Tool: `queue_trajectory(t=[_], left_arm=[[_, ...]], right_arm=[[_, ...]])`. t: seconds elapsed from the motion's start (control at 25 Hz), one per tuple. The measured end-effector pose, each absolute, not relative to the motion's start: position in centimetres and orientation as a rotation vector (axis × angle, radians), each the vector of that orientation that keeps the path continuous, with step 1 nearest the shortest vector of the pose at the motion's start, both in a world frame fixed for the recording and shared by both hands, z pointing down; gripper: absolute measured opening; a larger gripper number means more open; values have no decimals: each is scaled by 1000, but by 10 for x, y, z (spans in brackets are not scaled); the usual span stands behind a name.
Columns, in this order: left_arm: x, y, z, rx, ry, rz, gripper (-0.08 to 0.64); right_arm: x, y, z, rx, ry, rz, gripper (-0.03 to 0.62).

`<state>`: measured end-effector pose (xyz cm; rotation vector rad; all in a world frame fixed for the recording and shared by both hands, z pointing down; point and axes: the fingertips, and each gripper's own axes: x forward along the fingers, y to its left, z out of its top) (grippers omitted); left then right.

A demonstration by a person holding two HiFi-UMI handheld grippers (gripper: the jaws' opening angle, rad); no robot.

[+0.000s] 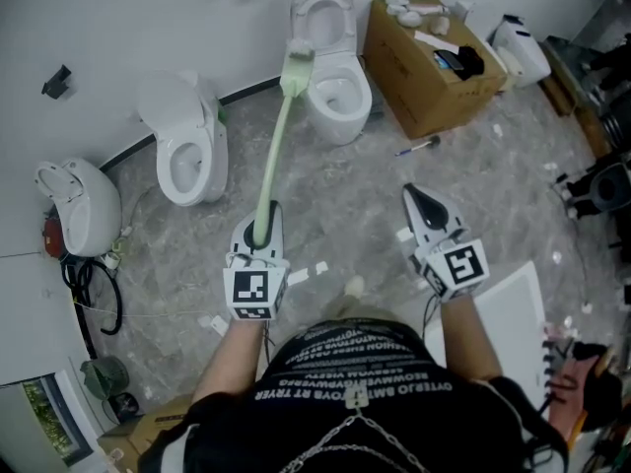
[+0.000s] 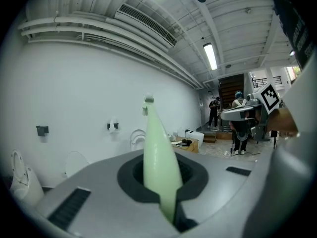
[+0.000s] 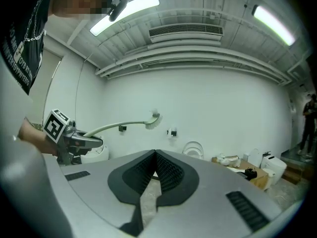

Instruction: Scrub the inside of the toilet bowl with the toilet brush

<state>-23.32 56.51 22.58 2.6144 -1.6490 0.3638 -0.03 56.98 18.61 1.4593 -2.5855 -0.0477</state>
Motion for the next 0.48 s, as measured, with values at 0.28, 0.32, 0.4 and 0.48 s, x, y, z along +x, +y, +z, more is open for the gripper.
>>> queue_trajectory(t=[0.28,0.32,0.4,0.48], left_arm=[[-208,532,226,2590,-1635,367,2],[-203,527,228,2583,-1626,374,2],[-193,518,232,2580,-1619,385,2],[-181,509,233,2580,-1621,379,2]], right_arm=[[22,542,189,1441,-2595,-35,3],[27,538,191,1440,-2589,-30,3],[36,530,197,1441,-2583,0,3],[47,522,199,1438,-2596,4,3]])
